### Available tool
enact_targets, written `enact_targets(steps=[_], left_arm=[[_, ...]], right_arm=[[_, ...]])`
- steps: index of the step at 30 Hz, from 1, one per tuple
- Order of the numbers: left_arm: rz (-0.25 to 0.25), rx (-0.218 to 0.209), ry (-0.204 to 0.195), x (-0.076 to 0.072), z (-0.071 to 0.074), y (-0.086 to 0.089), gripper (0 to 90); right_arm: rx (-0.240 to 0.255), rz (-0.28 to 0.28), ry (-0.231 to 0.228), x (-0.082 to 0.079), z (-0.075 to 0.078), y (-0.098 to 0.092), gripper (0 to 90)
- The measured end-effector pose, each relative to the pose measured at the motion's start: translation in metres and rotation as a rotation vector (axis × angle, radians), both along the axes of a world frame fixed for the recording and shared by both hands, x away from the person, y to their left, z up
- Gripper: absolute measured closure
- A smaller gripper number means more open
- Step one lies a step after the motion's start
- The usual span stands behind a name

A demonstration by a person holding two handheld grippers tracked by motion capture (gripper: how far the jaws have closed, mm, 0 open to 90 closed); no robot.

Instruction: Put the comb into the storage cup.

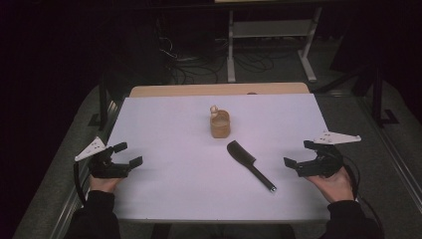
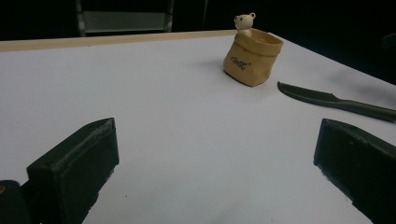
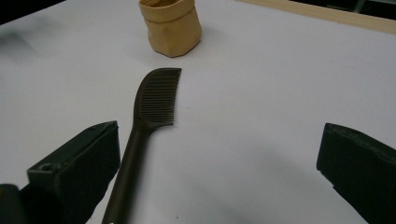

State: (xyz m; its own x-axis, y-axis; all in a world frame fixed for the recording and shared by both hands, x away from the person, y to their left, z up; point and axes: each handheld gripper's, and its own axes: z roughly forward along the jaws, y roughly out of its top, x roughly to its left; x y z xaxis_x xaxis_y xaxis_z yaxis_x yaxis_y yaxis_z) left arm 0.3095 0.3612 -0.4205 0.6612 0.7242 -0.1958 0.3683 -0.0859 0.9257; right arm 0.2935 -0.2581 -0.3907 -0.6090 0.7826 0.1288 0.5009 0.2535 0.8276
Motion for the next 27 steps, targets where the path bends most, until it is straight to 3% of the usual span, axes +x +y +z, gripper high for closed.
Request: enact_targets(steps=[13, 27], left_arm=[[0.000, -0.002, 0.000, 0.000, 0.000, 0.000, 0.0], [-0.003, -0.004, 0.002, 0.000, -0.001, 0.000, 0.0]], right_arm=[[-0.078, 0.075, 0.029, 0.010, 0.014, 0.023, 0.0], [-0.169, 0.128, 0.087, 0.017, 0.007, 0.044, 0.0]])
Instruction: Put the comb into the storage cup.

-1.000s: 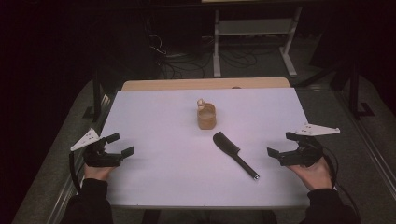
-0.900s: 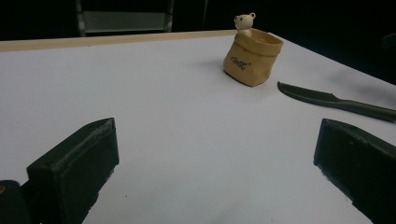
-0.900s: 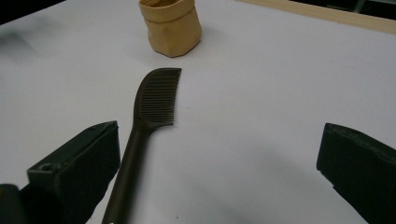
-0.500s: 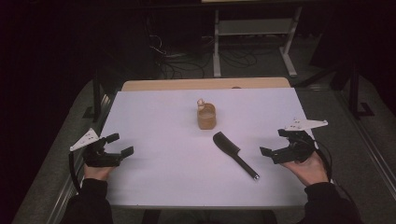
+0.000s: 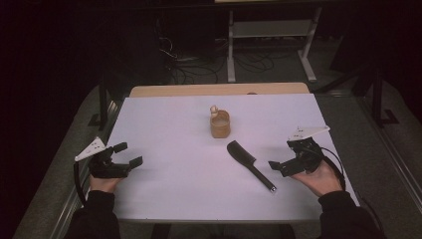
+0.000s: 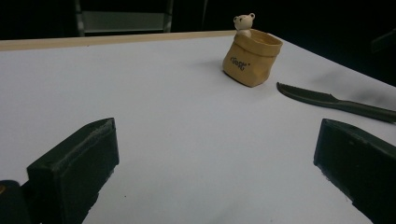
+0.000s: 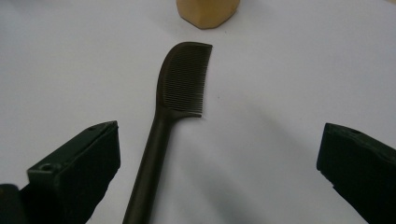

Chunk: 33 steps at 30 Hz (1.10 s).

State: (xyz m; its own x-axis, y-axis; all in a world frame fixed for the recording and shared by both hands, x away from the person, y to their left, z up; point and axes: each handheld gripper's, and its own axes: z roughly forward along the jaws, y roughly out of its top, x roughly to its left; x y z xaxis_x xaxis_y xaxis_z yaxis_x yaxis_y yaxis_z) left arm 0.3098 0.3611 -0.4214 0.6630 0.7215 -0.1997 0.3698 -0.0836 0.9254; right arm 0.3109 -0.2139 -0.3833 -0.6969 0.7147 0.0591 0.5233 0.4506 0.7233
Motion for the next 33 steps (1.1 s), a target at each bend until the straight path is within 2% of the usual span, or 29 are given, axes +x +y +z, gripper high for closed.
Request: enact_targets(steps=[7, 33], left_arm=[[-0.003, 0.003, 0.000, 0.000, 0.000, 0.000, 0.0], [-0.011, 0.003, 0.011, 0.001, -0.002, -0.001, 0.0]], right_arm=[[-0.037, 0.008, 0.033, 0.003, -0.006, 0.005, 0.0], [-0.096, 0.071, 0.120, 0.005, -0.025, 0.025, 0.0]])
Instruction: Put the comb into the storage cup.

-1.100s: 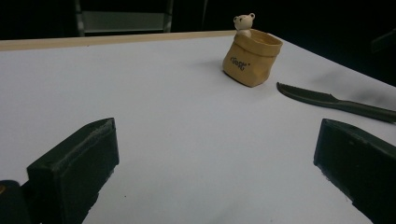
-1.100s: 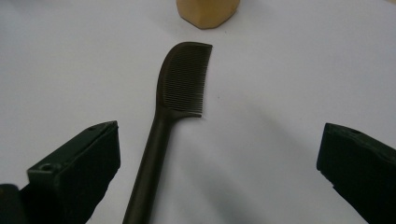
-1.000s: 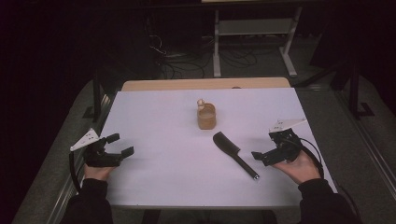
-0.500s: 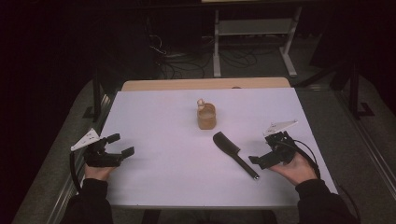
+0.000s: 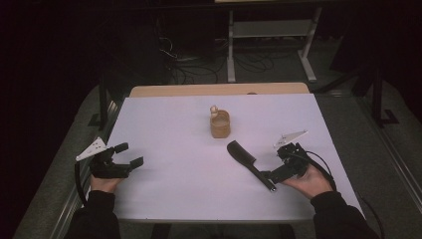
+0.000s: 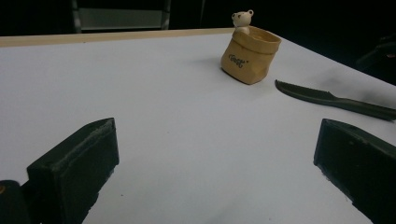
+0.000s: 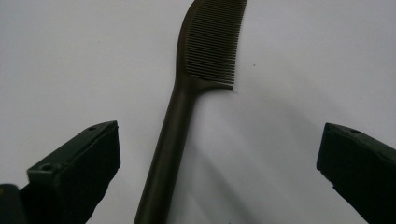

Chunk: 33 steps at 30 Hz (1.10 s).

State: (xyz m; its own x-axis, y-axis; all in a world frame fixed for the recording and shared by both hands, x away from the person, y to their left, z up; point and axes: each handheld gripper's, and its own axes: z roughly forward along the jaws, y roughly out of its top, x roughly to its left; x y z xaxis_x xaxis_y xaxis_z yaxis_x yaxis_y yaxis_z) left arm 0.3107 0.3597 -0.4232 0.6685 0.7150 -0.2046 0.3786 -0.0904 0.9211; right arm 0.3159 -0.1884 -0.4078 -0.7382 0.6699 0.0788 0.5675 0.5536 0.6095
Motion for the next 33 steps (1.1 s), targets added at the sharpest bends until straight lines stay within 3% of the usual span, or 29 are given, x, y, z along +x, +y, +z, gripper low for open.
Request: enact_targets(steps=[15, 20, 25, 33], left_arm=[[-0.001, 0.000, 0.000, 0.000, 0.000, 0.000, 0.0], [-0.003, 0.002, -0.001, 0.000, 0.000, 0.000, 0.0], [-0.002, 0.001, -0.001, 0.001, 0.000, 0.000, 0.0], [-0.006, 0.010, 0.000, 0.001, -0.001, -0.001, 0.0]], right_arm=[[-0.044, 0.040, 0.041, 0.003, -0.009, 0.018, 0.3], [-0.052, 0.051, 0.063, 0.003, -0.011, 0.022, 7.2], [-0.091, 0.062, 0.088, 0.003, -0.016, 0.030, 13.5], [-0.102, 0.063, 0.098, 0.004, -0.018, 0.034, 22.6]])
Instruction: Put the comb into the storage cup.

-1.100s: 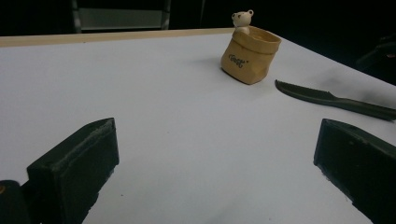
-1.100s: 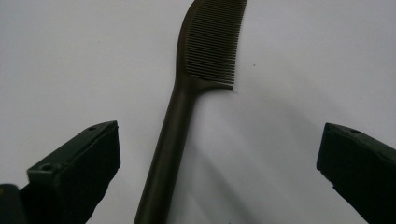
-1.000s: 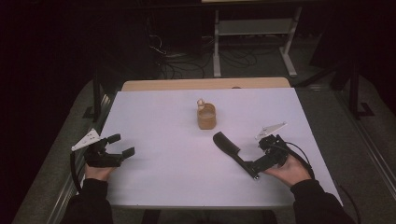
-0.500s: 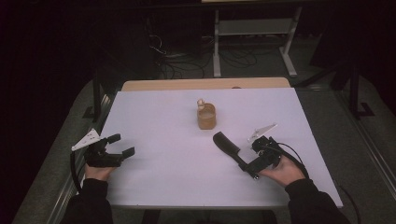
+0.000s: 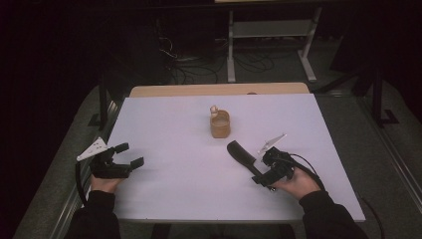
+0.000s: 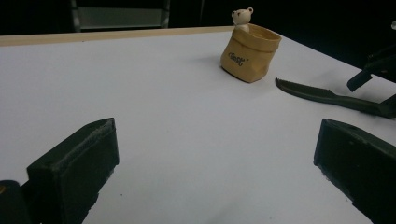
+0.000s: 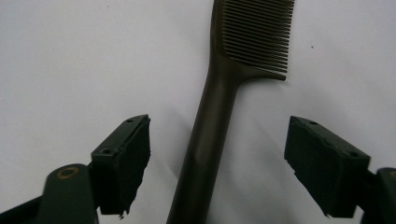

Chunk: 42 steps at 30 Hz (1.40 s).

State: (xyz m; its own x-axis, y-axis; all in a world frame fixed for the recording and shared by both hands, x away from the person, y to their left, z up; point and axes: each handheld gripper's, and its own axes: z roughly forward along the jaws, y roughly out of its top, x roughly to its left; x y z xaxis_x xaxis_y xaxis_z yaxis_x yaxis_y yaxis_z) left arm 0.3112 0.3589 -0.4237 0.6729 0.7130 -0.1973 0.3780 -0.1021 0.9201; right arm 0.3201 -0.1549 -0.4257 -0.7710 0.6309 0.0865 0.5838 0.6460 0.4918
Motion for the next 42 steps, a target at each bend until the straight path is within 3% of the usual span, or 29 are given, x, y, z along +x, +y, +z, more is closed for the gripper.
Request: enact_targets(steps=[15, 29, 36, 42], left_arm=[[-0.003, 0.001, 0.002, 0.000, 0.000, -0.001, 0.0], [-0.013, -0.011, 0.005, 0.000, -0.001, -0.001, 0.0], [-0.012, -0.009, 0.002, 0.000, -0.001, -0.001, 0.0], [-0.012, -0.010, 0.001, 0.000, -0.001, -0.001, 0.0]], right_arm=[[-0.042, -0.017, 0.004, 0.003, -0.004, 0.009, 46.6], [-0.060, -0.030, 0.031, 0.009, -0.002, 0.017, 60.7], [-0.106, -0.048, 0.042, 0.012, -0.002, 0.023, 69.9], [-0.132, -0.046, 0.064, 0.015, 0.000, 0.026, 71.0]])
